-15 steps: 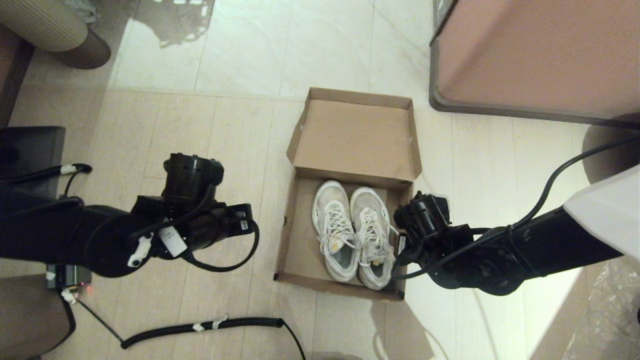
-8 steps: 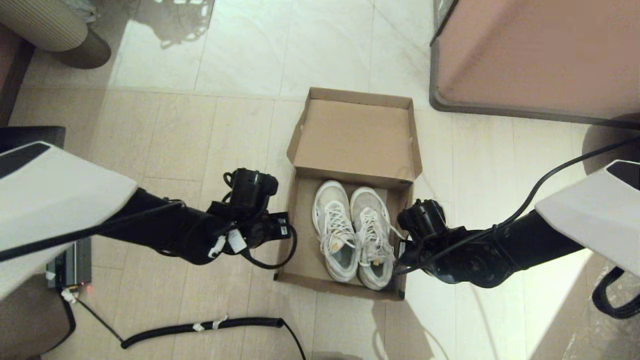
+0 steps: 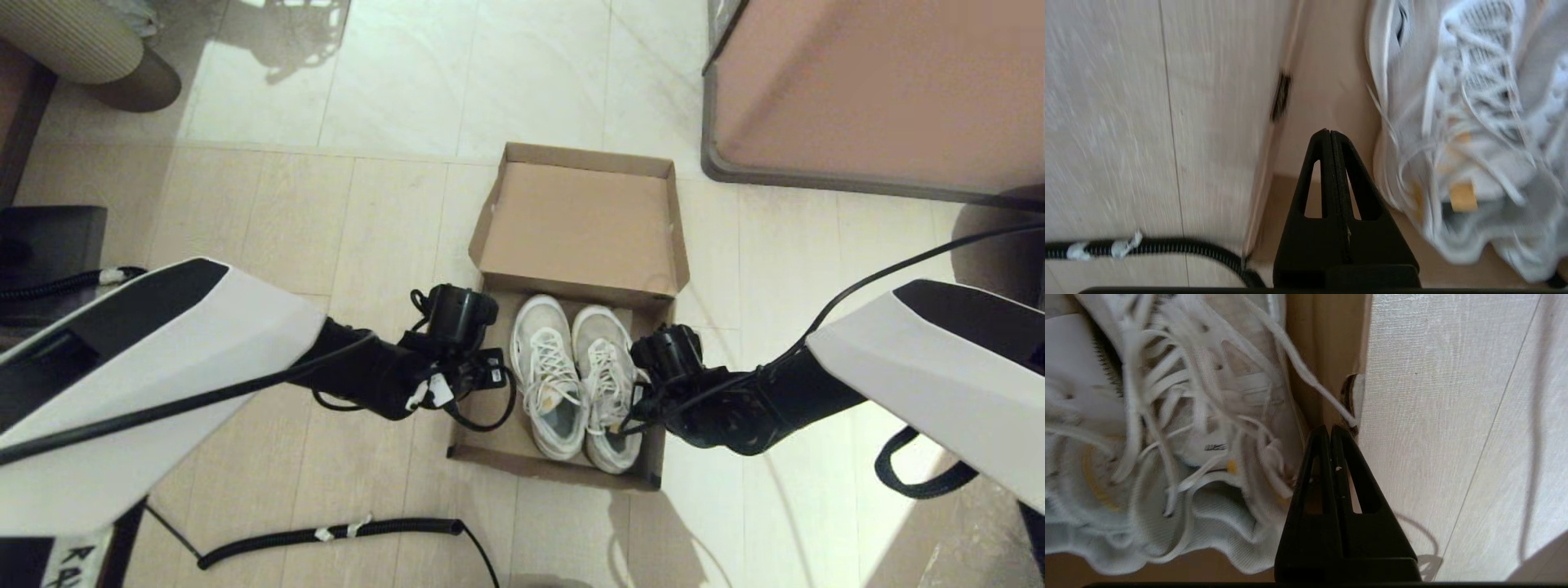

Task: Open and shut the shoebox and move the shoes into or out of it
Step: Close the shoe box

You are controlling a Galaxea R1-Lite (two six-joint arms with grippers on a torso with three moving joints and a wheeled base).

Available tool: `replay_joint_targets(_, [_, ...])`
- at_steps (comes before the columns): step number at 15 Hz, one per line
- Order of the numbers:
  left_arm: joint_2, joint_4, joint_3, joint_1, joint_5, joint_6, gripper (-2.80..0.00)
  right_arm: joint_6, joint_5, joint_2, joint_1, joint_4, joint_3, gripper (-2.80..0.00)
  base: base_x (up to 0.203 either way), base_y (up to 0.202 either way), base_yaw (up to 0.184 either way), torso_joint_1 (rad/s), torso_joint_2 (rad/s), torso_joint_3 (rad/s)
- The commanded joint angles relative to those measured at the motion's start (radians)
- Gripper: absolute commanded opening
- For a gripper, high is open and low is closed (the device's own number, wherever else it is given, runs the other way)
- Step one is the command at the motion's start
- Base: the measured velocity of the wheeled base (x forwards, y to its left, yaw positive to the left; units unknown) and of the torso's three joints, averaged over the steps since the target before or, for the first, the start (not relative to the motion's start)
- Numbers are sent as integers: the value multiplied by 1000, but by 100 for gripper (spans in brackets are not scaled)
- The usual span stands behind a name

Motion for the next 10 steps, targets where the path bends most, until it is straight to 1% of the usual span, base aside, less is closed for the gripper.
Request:
replay_joint_targets(1, [48, 2, -29, 1, 14, -1, -280, -13, -2, 29, -4, -1, -11, -280, 0, 0, 0, 0, 0, 0])
replay_joint_targets(3, [66, 15, -20, -4, 18, 1, -280, -23, 3, 31, -4, 2, 1, -280, 0, 0, 0, 0, 0, 0])
replay_joint_targets(4, [71, 53, -16, -8, 20, 1, -280, -26, 4, 36, -6, 2, 7, -280, 0, 0, 0, 0, 0, 0])
replay_joint_targets(6, [69, 172, -16, -29, 22, -5, -280, -26, 4, 37, -14, 4, 34, -280, 0, 0, 0, 0, 0, 0])
replay_joint_targets(8, [63, 267, -17, -61, 24, -37, -280, -20, 4, 36, -15, 1, 83, -280, 0, 0, 0, 0, 0, 0])
replay_joint_targets(10, [70, 303, -14, -89, 30, -72, -280, -13, 3, 35, -15, -5, 123, -280, 0, 0, 0, 0, 0, 0])
